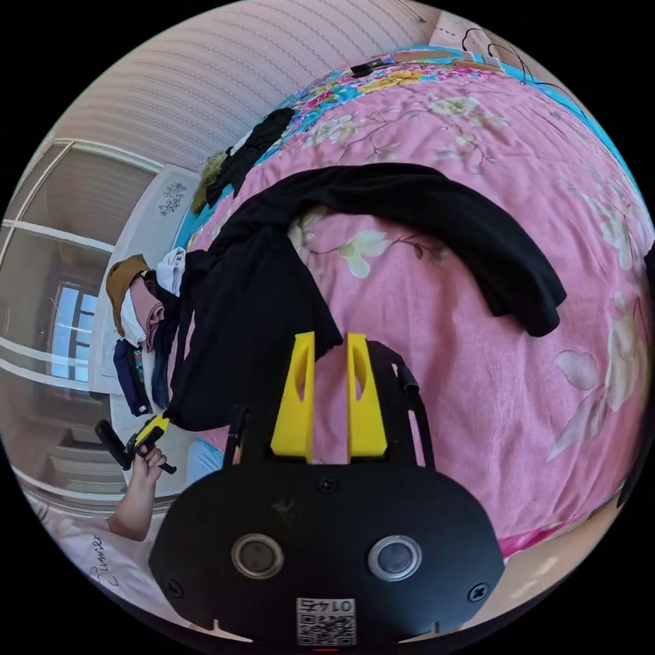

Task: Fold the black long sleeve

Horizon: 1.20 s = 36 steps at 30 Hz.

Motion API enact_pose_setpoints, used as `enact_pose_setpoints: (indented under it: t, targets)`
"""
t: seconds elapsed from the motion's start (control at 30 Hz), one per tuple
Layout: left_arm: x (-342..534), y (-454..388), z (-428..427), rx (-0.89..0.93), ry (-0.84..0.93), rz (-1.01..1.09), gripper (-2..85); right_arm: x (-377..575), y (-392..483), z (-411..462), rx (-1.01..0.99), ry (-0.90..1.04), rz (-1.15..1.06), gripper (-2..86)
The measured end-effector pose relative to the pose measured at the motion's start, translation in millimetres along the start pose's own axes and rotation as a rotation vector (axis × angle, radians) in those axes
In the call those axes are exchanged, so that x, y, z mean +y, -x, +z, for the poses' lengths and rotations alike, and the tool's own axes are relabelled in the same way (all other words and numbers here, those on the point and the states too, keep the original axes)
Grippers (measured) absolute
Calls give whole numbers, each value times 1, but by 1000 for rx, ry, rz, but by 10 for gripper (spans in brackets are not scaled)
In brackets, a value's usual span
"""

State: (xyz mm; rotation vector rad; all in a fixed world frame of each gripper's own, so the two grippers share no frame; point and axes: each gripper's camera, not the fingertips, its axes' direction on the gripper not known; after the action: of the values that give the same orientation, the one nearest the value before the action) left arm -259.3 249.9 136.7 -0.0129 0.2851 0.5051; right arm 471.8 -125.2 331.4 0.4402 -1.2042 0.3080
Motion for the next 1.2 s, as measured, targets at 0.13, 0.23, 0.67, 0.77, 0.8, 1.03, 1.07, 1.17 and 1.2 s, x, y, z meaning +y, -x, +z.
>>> enact_pose_setpoints:
  t: [0.13, 0.23, 0.67, 0.77, 0.8, 1.03, 1.07, 1.17, 1.2]
  targets:
    - [11, 9, -5, 17, -21, -29, -10, 23, -10, -30, -43, -77, -12, 10]
    - [14, 15, -17, 1, -46, -18, -10, 57, -23, -78, -154, -168, -34, 4]
    - [78, 19, -28, 32, 198, 71, -10, 280, -87, -119, -224, -43, 35, 0]
    - [91, 17, -22, -41, 249, 74, -10, 283, -81, -94, -147, 1, 30, 1]
    - [94, 15, -22, -56, 252, 82, -10, 281, -77, -87, -116, 31, 17, 1]
    - [107, 17, -19, -149, 262, 16, -9, 291, -82, -73, -32, 98, 18, 6]
    - [108, 18, -20, -150, 253, 4, -9, 293, -81, -74, -26, 101, 13, 6]
    - [113, 20, -27, -135, 216, -25, -6, 302, -67, -75, 93, 106, -61, 13]
    - [112, 21, -26, -135, 214, -41, -1, 304, -61, -73, 143, 100, -91, 18]
